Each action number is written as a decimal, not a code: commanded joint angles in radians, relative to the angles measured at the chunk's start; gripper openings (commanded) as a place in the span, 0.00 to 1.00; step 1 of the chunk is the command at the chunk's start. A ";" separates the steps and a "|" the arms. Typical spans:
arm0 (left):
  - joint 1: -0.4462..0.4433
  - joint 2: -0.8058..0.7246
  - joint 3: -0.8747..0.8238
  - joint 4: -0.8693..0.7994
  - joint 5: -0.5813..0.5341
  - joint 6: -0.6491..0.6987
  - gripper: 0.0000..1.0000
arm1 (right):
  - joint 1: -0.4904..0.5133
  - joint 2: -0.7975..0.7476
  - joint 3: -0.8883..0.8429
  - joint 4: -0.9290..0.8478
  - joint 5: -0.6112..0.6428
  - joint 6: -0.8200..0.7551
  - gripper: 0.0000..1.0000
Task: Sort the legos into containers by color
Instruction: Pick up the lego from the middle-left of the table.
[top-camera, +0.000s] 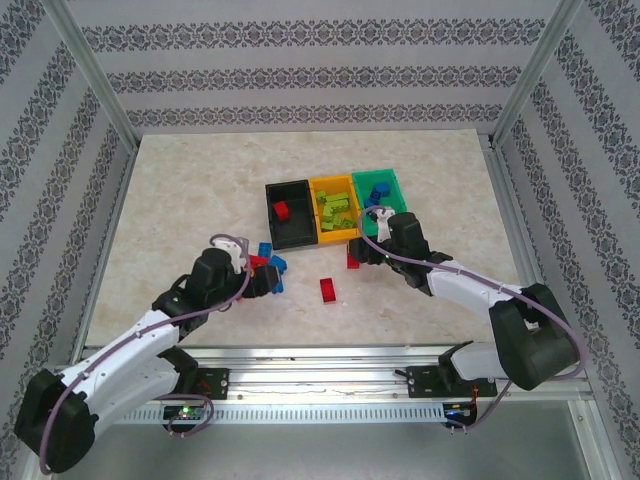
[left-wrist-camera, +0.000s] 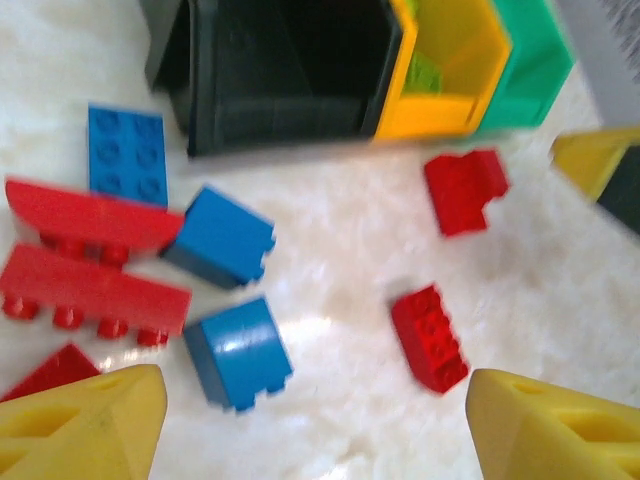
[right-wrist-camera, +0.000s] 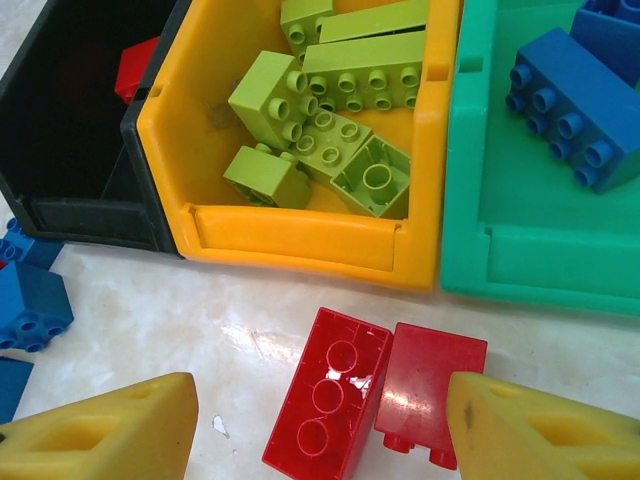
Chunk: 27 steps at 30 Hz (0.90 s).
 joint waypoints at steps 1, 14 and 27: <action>-0.100 0.052 0.060 -0.183 -0.186 -0.054 0.75 | -0.009 0.014 -0.005 0.029 -0.022 0.018 0.67; -0.201 0.518 0.307 -0.303 -0.288 -0.048 0.63 | -0.027 0.008 -0.019 0.052 -0.045 0.037 0.67; -0.220 0.707 0.434 -0.358 -0.316 -0.015 0.48 | -0.059 -0.012 -0.042 0.085 -0.082 0.074 0.67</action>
